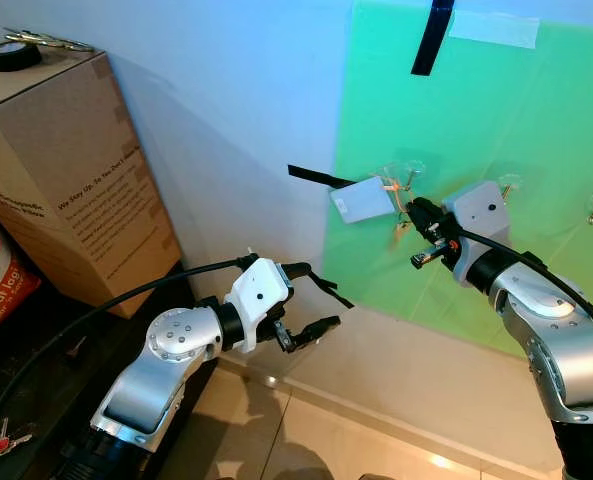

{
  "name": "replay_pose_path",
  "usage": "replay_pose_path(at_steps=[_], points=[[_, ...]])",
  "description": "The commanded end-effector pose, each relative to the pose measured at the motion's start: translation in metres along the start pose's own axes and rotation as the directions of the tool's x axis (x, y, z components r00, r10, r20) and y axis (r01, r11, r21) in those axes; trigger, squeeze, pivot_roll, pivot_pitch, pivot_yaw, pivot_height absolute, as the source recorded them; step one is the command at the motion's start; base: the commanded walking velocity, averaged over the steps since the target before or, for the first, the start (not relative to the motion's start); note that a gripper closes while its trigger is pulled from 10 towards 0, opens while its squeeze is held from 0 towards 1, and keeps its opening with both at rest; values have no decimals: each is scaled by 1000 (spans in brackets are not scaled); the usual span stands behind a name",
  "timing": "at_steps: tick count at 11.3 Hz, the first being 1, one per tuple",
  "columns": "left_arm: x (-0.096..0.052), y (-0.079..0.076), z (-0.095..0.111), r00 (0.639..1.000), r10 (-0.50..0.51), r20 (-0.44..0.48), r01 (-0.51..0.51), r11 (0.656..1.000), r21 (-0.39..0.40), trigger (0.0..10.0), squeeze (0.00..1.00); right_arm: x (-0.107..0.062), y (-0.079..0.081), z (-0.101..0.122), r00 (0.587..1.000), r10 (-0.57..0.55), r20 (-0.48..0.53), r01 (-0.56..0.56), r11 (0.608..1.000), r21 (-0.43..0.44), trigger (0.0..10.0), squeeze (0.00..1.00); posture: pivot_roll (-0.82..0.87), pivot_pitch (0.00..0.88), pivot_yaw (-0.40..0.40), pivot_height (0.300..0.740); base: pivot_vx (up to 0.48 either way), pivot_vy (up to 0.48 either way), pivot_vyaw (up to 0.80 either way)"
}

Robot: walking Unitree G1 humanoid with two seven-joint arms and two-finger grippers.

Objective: Hang keys on a hook

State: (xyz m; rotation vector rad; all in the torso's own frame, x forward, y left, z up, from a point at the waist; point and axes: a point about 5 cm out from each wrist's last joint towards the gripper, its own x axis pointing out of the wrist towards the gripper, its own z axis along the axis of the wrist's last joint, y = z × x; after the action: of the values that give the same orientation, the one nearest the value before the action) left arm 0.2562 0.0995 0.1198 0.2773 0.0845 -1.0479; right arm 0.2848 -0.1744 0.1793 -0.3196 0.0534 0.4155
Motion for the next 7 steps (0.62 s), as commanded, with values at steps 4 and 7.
replay_pose_path(at_steps=[4,7], points=[[2,4,5,1000,8,10,-8,1000,19,10000,0,-2,-2,7,999,-10,50,7,998,62,10000,1000,-152,0,33,740,0,0,0],[2,3,6,1000,4,17,-5,1000,17,10000,0,-6,-4,14,994,-18,109,11,998,59,10000,1000,-155,0,34,740,0,0,0]])
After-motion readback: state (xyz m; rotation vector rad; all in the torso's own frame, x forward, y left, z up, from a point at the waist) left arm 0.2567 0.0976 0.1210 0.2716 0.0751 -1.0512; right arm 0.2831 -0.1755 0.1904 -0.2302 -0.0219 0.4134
